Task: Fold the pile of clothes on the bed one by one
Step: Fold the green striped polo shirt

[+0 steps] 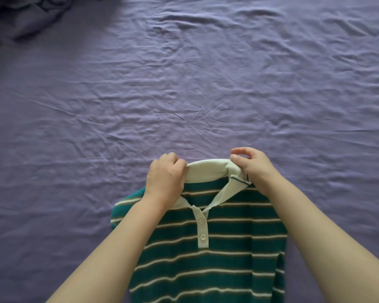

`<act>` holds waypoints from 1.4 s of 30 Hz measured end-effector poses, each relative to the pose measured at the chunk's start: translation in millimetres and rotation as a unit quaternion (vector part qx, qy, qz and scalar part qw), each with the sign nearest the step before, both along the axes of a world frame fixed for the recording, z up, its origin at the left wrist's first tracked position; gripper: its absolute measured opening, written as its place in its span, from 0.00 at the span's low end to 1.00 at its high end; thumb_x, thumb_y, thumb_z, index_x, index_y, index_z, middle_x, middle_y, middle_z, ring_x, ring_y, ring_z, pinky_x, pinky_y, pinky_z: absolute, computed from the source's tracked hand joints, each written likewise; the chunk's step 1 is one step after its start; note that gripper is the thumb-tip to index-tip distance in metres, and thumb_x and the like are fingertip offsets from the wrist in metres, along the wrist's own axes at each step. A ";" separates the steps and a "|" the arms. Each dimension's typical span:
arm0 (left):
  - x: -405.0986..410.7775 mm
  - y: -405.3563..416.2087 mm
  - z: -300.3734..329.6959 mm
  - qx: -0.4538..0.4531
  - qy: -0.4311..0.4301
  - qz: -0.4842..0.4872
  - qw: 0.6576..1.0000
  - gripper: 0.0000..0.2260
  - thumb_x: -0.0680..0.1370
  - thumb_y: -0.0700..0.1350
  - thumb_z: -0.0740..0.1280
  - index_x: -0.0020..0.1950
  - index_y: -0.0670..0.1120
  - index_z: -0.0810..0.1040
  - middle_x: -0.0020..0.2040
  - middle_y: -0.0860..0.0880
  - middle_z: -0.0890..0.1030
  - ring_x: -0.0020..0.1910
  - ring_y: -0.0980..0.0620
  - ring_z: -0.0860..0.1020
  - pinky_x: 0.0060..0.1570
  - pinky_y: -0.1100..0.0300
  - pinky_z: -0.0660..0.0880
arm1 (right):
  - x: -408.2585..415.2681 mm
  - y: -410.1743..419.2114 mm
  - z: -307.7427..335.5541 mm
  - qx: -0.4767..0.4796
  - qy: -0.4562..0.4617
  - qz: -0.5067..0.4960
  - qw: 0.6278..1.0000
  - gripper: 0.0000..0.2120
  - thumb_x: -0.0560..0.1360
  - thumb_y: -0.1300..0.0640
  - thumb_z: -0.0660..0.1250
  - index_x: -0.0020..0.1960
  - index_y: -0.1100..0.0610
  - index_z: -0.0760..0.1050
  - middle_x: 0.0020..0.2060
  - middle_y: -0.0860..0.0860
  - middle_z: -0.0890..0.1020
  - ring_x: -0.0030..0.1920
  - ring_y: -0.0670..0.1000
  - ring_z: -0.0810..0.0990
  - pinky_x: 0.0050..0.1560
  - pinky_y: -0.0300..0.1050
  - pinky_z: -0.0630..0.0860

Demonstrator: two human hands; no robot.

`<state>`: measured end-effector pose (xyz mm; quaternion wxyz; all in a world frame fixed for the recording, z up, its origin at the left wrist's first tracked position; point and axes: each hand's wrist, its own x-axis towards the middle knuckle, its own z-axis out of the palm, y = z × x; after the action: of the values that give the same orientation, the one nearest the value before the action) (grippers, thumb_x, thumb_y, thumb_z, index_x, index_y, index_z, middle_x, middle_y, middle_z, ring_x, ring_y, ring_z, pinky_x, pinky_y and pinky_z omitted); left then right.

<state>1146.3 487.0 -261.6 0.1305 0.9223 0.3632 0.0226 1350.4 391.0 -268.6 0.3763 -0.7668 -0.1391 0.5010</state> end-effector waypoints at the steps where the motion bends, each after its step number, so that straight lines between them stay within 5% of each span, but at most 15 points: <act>1: -1.2 0.2 2.9 -0.027 0.001 0.020 0.999 0.05 0.79 0.45 0.63 0.48 0.45 0.78 0.41 0.49 0.76 0.37 0.50 0.72 0.36 0.59 0.65 | -0.4 -3.5 1.5 0.000 0.010 -0.009 1.000 0.12 0.76 0.56 0.66 0.59 0.52 0.75 0.52 0.51 0.78 0.48 0.50 0.78 0.40 0.42 0.75; 4: 2.0 3.7 3.4 -0.063 0.040 0.031 0.997 0.10 0.81 0.50 0.55 0.51 0.49 0.74 0.45 0.52 0.77 0.38 0.52 0.72 0.38 0.60 0.64 | -4.0 -13.2 5.2 0.011 -0.040 0.009 0.999 0.13 0.77 0.59 0.65 0.61 0.54 0.73 0.55 0.51 0.79 0.49 0.47 0.77 0.41 0.37 0.72; 7: 16.5 6.6 3.0 -0.032 0.084 -0.008 0.996 0.10 0.80 0.45 0.59 0.60 0.49 0.74 0.53 0.50 0.77 0.48 0.49 0.72 0.46 0.58 0.65 | -9.1 -26.3 7.5 0.021 -0.166 0.067 0.984 0.12 0.78 0.60 0.63 0.61 0.54 0.74 0.55 0.49 0.79 0.52 0.45 0.76 0.49 0.36 0.70; 9: 29.4 1.5 4.2 -0.029 0.039 0.002 0.999 0.11 0.79 0.42 0.61 0.61 0.47 0.76 0.53 0.48 0.78 0.50 0.48 0.73 0.48 0.57 0.67 | -14.0 -37.6 7.7 0.036 -0.210 0.102 0.972 0.13 0.77 0.61 0.62 0.60 0.53 0.75 0.53 0.46 0.77 0.54 0.45 0.75 0.52 0.37 0.71; 12: 51.4 -19.6 8.4 -0.178 -0.030 0.079 0.980 0.10 0.81 0.46 0.59 0.53 0.46 0.79 0.46 0.48 0.81 0.44 0.48 0.77 0.45 0.53 0.74 | -23.0 -52.5 3.1 0.055 -0.257 0.186 0.947 0.20 0.74 0.65 0.64 0.64 0.53 0.73 0.54 0.44 0.75 0.60 0.46 0.70 0.62 0.39 0.68; 14: 64.9 -32.6 7.2 -0.327 -0.020 0.142 0.934 0.14 0.80 0.52 0.58 0.45 0.46 0.80 0.39 0.49 0.81 0.38 0.49 0.78 0.41 0.52 0.76 | -28.2 -58.7 -4.1 0.058 -0.296 0.230 0.926 0.23 0.74 0.64 0.65 0.67 0.53 0.70 0.56 0.46 0.75 0.61 0.46 0.67 0.63 0.37 0.64; 17: 74.6 -41.2 2.1 -0.455 -0.020 0.209 0.866 0.18 0.78 0.58 0.60 0.36 0.49 0.77 0.35 0.50 0.79 0.38 0.50 0.77 0.38 0.56 0.74 | -32.5 -64.4 -6.4 0.061 -0.346 0.235 0.906 0.14 0.74 0.60 0.67 0.59 0.52 0.75 0.50 0.46 0.76 0.54 0.45 0.68 0.57 0.40 0.69; 19: 76.3 -41.3 -1.8 -0.428 -0.035 0.205 0.879 0.12 0.77 0.54 0.63 0.37 0.49 0.75 0.38 0.52 0.79 0.41 0.50 0.77 0.41 0.56 0.73 | -34.2 -69.6 -2.2 0.096 -0.364 0.250 0.892 0.06 0.73 0.59 0.69 0.50 0.53 0.78 0.45 0.45 0.77 0.49 0.45 0.69 0.51 0.43 0.73; 22: 76.9 -39.2 1.0 -0.380 -0.062 0.143 0.912 0.07 0.79 0.43 0.60 0.50 0.50 0.78 0.42 0.54 0.77 0.42 0.53 0.74 0.43 0.58 0.72 | -39.6 -83.4 4.7 0.129 -0.317 0.308 0.887 0.08 0.74 0.59 0.69 0.52 0.52 0.77 0.46 0.44 0.78 0.46 0.43 0.75 0.47 0.39 0.77; 27: 47.1 -10.7 7.5 -0.221 -0.015 0.099 0.970 0.11 0.80 0.48 0.60 0.58 0.50 0.80 0.53 0.50 0.80 0.53 0.49 0.76 0.53 0.51 0.74 | -25.1 -82.7 10.5 0.125 -0.349 0.234 0.899 0.09 0.75 0.59 0.66 0.55 0.52 0.77 0.46 0.44 0.79 0.45 0.44 0.77 0.43 0.35 0.74; 30: 18.0 14.0 6.6 -0.151 0.019 0.083 0.985 0.11 0.80 0.47 0.62 0.59 0.50 0.79 0.54 0.50 0.80 0.55 0.49 0.74 0.55 0.51 0.72 | -11.7 -53.8 7.2 0.125 -0.380 0.244 0.884 0.11 0.76 0.63 0.66 0.58 0.56 0.77 0.53 0.50 0.80 0.55 0.51 0.77 0.54 0.43 0.73; 34: -3.1 20.0 0.0 -0.177 0.047 0.097 0.978 0.12 0.78 0.49 0.65 0.60 0.49 0.79 0.56 0.50 0.80 0.57 0.48 0.75 0.57 0.52 0.72 | -10.2 -20.2 -6.8 0.089 -0.256 0.320 0.908 0.24 0.78 0.63 0.61 0.72 0.52 0.63 0.71 0.47 0.67 0.74 0.47 0.58 0.72 0.43 0.57; 38: -16.7 13.7 -12.2 -0.160 0.027 0.112 0.980 0.10 0.79 0.46 0.63 0.57 0.51 0.81 0.52 0.52 0.82 0.53 0.51 0.75 0.52 0.52 0.74 | -12.7 -13.9 -17.6 0.059 -0.226 0.302 0.924 0.23 0.78 0.58 0.63 0.72 0.47 0.65 0.73 0.49 0.64 0.75 0.48 0.55 0.72 0.52 0.58; 42: -25.9 8.3 -12.5 -0.164 0.031 0.059 0.984 0.11 0.81 0.47 0.59 0.55 0.48 0.81 0.49 0.50 0.82 0.50 0.48 0.76 0.50 0.52 0.73 | -13.8 -26.2 -15.7 0.062 -0.222 0.287 0.930 0.16 0.78 0.57 0.63 0.64 0.48 0.74 0.68 0.48 0.69 0.70 0.47 0.64 0.67 0.43 0.63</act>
<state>1120.3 495.3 -274.1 0.2674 0.8654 0.4197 -0.0579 1336.6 364.8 -284.3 0.2227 -0.7608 -0.4644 0.3948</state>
